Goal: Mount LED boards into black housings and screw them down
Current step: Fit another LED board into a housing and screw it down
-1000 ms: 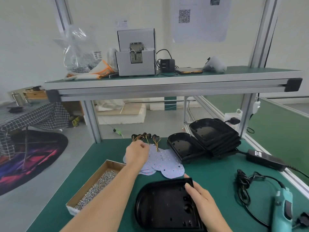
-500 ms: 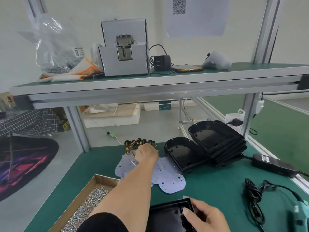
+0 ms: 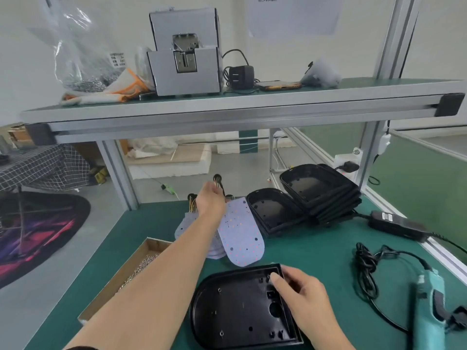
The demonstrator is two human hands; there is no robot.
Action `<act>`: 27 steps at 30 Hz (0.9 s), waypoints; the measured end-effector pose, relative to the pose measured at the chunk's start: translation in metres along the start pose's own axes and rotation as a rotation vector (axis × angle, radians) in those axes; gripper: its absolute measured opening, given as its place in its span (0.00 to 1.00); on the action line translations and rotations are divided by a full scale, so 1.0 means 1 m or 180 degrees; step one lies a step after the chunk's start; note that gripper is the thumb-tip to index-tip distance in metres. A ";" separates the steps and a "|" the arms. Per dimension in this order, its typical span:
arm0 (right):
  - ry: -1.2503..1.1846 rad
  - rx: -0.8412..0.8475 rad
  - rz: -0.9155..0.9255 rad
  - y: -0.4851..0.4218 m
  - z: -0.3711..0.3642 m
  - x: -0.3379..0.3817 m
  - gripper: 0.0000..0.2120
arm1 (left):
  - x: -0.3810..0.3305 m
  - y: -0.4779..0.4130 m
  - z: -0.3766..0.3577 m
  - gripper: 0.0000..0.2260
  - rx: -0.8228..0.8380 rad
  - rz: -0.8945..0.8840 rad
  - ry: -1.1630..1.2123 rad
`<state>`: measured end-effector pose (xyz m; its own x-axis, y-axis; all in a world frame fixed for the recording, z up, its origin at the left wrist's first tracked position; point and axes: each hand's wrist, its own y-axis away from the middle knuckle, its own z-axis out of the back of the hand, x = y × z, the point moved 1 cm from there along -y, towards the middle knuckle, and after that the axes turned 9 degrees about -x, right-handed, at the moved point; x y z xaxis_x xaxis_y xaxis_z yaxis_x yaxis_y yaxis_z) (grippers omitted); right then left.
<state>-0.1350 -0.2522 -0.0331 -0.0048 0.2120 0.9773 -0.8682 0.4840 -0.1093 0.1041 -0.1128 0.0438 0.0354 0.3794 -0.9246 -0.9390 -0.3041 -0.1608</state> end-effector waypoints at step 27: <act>0.1192 -0.0774 0.0576 -0.003 -0.001 0.038 0.16 | -0.090 0.146 0.195 0.08 -0.0229 -0.2921 0.1064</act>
<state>-0.1324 -0.2443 0.0045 0.0724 0.5807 0.8109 -0.7286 0.5860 -0.3546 -0.1026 -0.0210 0.1706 0.8472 0.2315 -0.4782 -0.4755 -0.0713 -0.8768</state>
